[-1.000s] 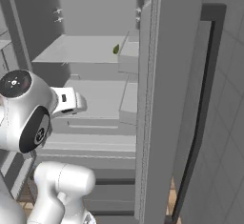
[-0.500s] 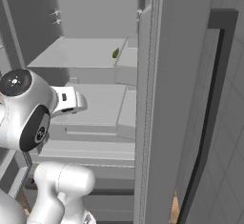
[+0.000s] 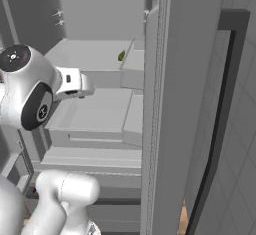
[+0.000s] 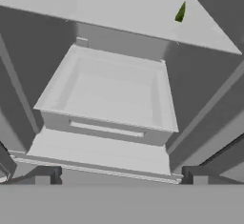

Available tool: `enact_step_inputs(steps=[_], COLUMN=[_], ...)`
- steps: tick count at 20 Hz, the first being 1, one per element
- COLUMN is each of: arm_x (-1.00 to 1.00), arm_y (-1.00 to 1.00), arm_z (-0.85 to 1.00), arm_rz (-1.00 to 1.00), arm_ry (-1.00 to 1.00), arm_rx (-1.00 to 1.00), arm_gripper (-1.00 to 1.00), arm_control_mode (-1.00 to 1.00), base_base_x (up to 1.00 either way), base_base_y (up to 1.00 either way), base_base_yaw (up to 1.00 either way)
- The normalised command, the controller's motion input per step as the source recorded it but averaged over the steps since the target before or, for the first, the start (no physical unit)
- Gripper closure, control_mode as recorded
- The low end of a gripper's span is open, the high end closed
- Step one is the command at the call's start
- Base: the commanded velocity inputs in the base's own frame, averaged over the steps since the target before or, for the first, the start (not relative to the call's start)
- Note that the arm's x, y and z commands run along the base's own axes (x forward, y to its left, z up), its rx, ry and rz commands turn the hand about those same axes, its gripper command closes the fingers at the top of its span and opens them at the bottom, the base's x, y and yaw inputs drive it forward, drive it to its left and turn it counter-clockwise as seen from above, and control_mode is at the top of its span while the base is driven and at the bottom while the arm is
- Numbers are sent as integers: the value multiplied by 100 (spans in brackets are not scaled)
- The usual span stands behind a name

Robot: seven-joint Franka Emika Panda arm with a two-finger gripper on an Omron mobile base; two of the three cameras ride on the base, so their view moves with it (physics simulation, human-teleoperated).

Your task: Grab the lemon wedges from the fridge, place them in the blender, close the lid, and turn on the blender to create a marinade.

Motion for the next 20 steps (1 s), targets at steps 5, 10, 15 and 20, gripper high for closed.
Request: enact_step_inputs(steps=[5, 10, 15, 20], arm_x=[78, 82, 83, 92], arm_y=[0, -1, -3, -11], arm_z=[42, 30, 17, -2], arm_rz=[-21, -16, -12, -14], arm_ry=[9, 8, 7, 10], arm_rx=[0, 1, 1, 3], arm_gripper=[-100, -100, -100, -100], arm_control_mode=[-100, -100, -100, -100], base_base_x=[0, 0, 0, 0], base_base_y=[0, 0, 0, 0], base_base_yaw=[0, 0, 0, 0])
